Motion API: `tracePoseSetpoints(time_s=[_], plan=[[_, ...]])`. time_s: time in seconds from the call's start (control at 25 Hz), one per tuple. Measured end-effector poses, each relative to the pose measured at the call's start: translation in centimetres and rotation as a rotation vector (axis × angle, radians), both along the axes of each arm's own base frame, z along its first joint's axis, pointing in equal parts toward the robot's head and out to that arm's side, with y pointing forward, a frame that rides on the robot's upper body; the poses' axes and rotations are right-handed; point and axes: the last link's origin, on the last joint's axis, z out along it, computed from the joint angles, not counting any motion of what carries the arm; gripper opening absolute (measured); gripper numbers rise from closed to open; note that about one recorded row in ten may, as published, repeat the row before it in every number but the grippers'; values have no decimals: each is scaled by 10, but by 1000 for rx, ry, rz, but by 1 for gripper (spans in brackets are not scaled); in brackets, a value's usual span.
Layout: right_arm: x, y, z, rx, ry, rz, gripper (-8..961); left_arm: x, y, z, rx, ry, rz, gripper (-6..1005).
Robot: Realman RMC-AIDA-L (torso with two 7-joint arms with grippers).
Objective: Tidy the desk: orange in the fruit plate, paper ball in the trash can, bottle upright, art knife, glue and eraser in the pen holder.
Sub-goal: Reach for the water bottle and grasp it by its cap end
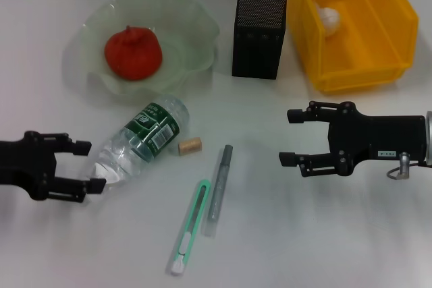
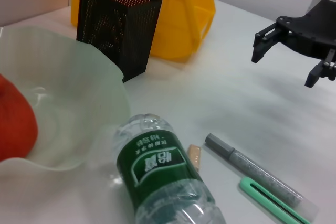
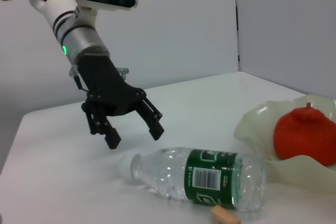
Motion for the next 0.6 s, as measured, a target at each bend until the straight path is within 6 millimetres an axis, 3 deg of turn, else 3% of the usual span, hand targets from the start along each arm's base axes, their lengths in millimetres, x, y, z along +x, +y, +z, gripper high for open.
tracePoseSetpoints(time_s=[0.6], plan=[[2, 5, -1, 34, -29, 9, 818, -11, -11, -20, 84, 1, -19, 736]])
